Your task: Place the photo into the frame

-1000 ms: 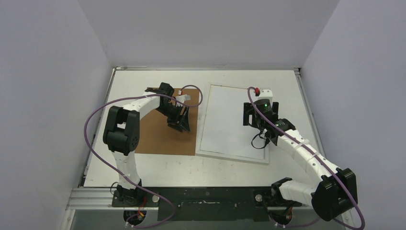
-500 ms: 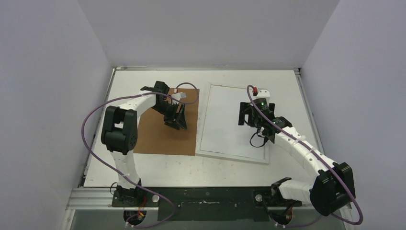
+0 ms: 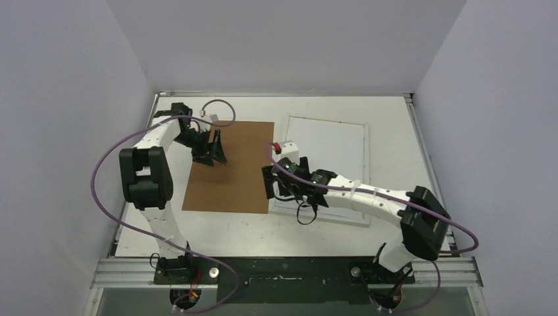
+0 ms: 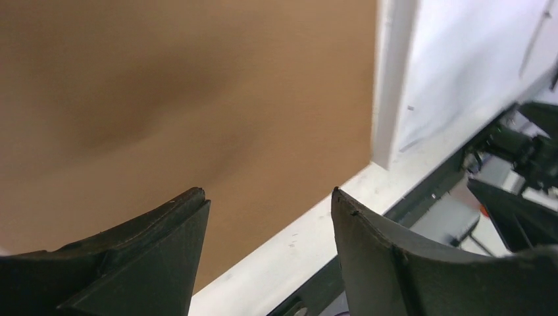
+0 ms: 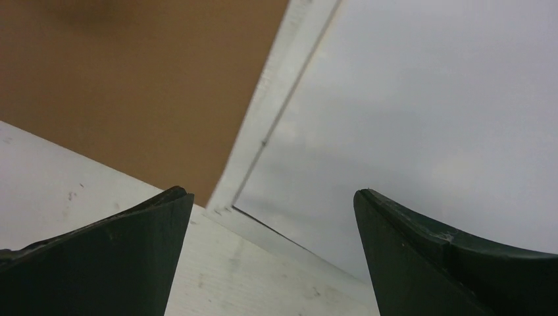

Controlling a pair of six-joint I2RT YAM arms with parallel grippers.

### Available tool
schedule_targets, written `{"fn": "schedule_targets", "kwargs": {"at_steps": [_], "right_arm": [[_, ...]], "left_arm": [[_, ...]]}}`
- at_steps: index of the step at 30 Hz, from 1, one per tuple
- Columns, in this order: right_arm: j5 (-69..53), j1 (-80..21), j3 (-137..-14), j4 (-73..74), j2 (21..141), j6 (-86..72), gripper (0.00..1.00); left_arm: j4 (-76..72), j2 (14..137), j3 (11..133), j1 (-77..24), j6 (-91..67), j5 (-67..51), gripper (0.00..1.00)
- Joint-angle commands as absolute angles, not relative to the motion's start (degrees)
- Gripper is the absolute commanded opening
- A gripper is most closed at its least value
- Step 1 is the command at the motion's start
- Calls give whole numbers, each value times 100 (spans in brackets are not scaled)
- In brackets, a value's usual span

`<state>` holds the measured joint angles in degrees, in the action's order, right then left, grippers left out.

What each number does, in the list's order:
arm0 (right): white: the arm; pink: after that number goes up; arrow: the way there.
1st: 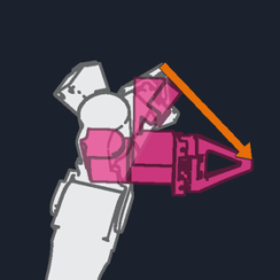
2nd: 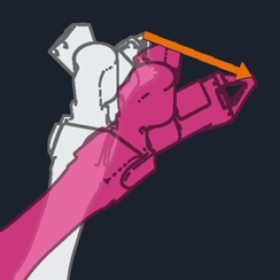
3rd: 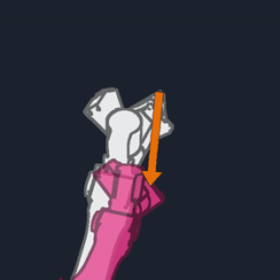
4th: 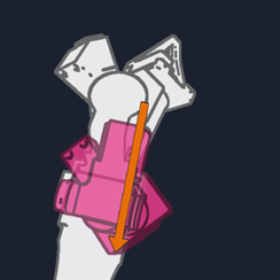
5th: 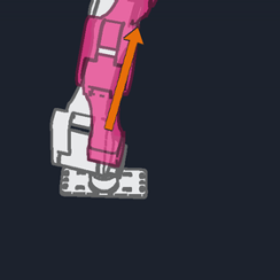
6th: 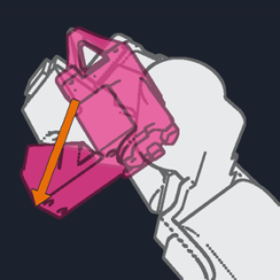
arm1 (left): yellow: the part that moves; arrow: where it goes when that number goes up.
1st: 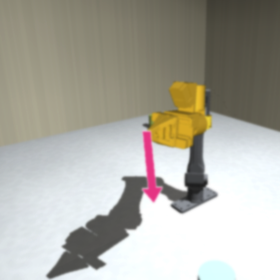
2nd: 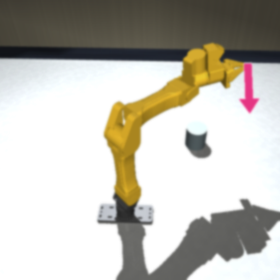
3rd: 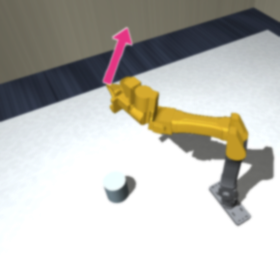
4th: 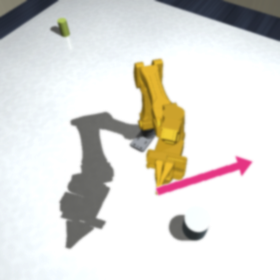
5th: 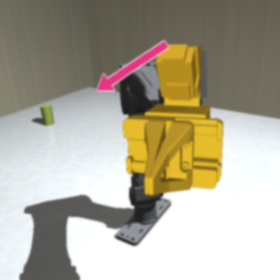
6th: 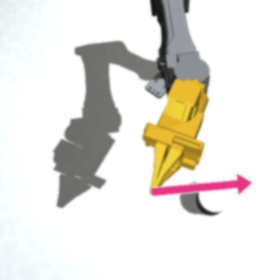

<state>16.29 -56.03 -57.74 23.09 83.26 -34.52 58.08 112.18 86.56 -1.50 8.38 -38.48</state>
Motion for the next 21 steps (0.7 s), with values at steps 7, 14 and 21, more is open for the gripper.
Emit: {"fn": "schedule_targets", "kwargs": {"at_steps": [7,14,21], "right_arm": [[1757,-5780,-8044,1884,10507,-3464,100],[1863,-5785,-7279,2384,9754,-3815,99],[1799,-5727,-5699,3138,8095,-4717,69]], "left_arm": [[6423,10758,8742,1455,1668,-3077,67],[6422,10552,8605,1501,1742,-3156,67],[6314,10592,8521,1228,1660,-3208,67]]}}
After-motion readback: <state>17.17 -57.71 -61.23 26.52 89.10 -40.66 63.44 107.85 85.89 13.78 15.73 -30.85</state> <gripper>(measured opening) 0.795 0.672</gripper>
